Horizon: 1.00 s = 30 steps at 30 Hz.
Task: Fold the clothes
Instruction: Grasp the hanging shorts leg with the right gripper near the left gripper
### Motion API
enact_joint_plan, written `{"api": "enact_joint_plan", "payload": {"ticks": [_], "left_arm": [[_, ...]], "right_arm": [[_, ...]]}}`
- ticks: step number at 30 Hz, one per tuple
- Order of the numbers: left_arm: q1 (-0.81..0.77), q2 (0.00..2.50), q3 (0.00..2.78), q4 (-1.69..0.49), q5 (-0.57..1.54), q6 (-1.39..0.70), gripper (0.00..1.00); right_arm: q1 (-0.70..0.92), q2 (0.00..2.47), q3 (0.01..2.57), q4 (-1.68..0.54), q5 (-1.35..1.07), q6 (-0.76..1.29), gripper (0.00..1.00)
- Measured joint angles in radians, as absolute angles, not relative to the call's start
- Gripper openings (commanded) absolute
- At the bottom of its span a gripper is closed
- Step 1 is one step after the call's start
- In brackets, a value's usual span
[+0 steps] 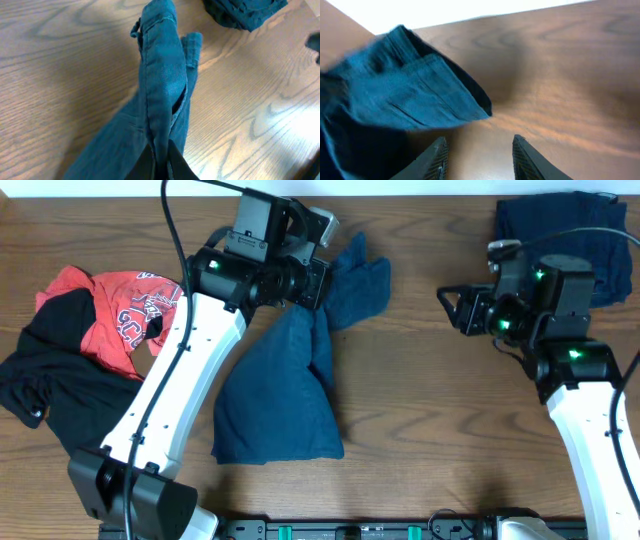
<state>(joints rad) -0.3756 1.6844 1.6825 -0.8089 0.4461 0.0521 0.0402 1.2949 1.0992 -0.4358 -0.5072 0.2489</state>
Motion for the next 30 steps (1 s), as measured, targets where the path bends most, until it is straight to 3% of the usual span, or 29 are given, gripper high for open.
{"api": "enact_joint_plan", "payload": {"ticks": [13, 26, 29, 30], "left_arm": [[-0.400, 1.684, 1.595, -0.802, 0.415, 0.052, 0.06], [-0.402, 1.684, 1.505, -0.722, 0.389, 0.052, 0.06], [-0.405, 1.684, 1.498, -0.719, 0.388, 0.052, 0.06], [-0.408, 1.684, 1.497, -0.717, 0.385, 0.052, 0.06]], "right_arm": [[0.205, 1.562, 1.100, -0.152, -0.524, 0.595, 0.72], [0.282, 1.732, 1.100, -0.073, -0.509, 0.736, 0.71], [0.287, 1.768, 1.100, -0.056, -0.509, 0.751, 0.64], [0.288, 1.778, 1.100, -0.054, -0.511, 0.755, 0.55]]}}
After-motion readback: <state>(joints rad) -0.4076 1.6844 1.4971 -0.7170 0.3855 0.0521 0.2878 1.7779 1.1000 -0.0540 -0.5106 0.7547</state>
